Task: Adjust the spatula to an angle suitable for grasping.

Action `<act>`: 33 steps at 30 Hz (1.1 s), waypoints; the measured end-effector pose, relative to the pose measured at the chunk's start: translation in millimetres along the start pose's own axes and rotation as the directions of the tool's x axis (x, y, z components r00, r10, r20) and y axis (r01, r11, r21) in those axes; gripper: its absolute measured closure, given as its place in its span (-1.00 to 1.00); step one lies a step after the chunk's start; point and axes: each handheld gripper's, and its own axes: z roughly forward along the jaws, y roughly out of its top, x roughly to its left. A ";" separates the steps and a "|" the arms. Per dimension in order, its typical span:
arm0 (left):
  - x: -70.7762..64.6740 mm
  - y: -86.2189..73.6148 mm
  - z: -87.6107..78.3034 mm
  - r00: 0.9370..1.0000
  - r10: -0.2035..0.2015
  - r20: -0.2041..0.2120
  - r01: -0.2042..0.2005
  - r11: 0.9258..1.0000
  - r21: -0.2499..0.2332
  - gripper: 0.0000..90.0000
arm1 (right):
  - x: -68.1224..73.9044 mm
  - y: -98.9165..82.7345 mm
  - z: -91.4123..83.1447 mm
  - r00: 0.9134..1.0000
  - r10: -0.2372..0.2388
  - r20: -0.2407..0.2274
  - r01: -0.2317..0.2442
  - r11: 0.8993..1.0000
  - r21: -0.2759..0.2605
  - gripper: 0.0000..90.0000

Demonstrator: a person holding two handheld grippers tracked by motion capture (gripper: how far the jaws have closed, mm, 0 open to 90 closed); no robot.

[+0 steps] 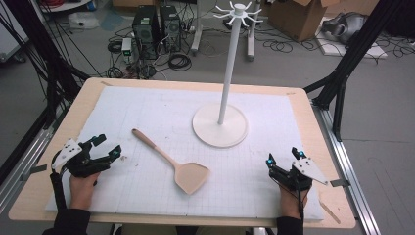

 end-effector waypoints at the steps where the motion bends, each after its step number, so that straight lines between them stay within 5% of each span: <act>1: 0.1 0.0 0.0 1.000 0.000 -0.001 0.000 1.000 0.000 -0.58 | -0.4 0.0 0.3 1.000 -0.004 0.001 0.004 1.000 -0.004 -0.66; 12: 1.0 0.2 -0.1 1.000 -0.006 -0.005 0.006 1.000 0.006 -0.58 | -2.0 0.7 2.0 1.000 0.010 -0.005 -0.009 1.000 0.016 -0.66; 18: -0.2 0.1 0.5 1.000 -0.001 -0.005 0.001 1.000 0.001 -0.57 | -3.9 4.2 7.0 0.998 0.039 -0.054 -0.035 0.997 0.073 -0.55; 21: -0.1 0.2 0.3 1.000 0.004 -0.003 -0.004 1.000 0.004 -0.57 | 5.6 10.3 11.2 0.983 0.103 -0.154 -0.085 0.989 0.118 -0.45; 25: -0.1 0.1 0.3 1.000 -0.002 -0.003 0.002 1.000 0.002 -0.57 | 38.2 31.1 24.2 0.965 0.062 -0.254 -0.028 0.990 0.137 -0.44; 29: 0.8 0.2 0.2 1.000 -0.002 0.000 0.002 1.000 0.003 -0.57 | 74.9 54.7 43.2 0.931 0.018 -0.364 0.040 0.988 0.150 -0.40; 30: 0.8 0.2 0.2 1.000 -0.002 0.000 0.002 1.000 0.003 -0.57 | 74.9 54.7 43.2 0.931 0.018 -0.364 0.040 0.988 0.150 -0.40; 31: 0.9 0.3 0.2 1.000 -0.002 0.000 0.002 1.000 0.003 -0.57 | 93.6 64.6 53.9 0.904 0.005 -0.428 0.072 0.984 0.163 -0.34; 32: 0.8 0.2 0.2 1.000 -0.003 -0.001 0.003 1.000 0.003 -0.57 | 103.2 68.7 59.3 0.890 -0.006 -0.456 0.092 0.982 0.167 -0.31; 33: 0.9 0.2 0.2 1.000 -0.003 0.000 0.003 1.000 0.003 -0.57 | 103.2 68.7 59.3 0.890 -0.006 -0.456 0.092 0.982 0.167 -0.31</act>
